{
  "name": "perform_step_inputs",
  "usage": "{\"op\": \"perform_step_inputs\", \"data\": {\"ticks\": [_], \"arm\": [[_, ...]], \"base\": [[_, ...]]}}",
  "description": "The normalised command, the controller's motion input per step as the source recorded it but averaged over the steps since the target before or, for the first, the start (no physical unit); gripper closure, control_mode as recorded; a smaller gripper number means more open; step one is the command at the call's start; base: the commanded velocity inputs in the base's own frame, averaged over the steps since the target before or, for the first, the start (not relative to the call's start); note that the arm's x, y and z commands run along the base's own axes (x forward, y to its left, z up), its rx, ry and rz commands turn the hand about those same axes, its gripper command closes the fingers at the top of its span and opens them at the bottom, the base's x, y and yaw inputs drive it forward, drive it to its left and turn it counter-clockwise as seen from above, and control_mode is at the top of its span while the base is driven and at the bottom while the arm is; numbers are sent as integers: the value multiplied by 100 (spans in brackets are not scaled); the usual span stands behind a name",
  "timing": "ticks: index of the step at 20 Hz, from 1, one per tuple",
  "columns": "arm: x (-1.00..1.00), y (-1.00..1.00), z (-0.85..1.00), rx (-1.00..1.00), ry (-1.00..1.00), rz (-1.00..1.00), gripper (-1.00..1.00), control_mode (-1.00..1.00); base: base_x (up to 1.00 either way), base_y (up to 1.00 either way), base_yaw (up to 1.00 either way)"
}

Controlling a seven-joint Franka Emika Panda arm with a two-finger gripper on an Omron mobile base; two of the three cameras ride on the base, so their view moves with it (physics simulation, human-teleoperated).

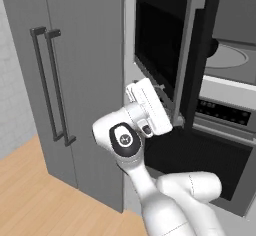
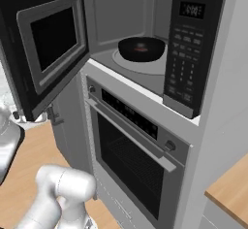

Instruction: Pick the potato from the sink and place it in the bowl. Then pick the bowl and place it in the microwave. Then close the microwave door and press the start button.

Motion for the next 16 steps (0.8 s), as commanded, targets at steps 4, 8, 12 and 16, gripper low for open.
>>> {"op": "perform_step_inputs", "data": {"ticks": [4,8,12,16], "arm": [[-24,-50,90,0,14,0,-100,-100],[-18,-48,99,0,18,0,-100,-100],[-4,-41,90,7,7,0,-100,-100],[0,-22,87,9,2,-3,-100,-100]], "base": [[0,0,0],[0,0,0],[0,0,0],[0,0,0]]}}
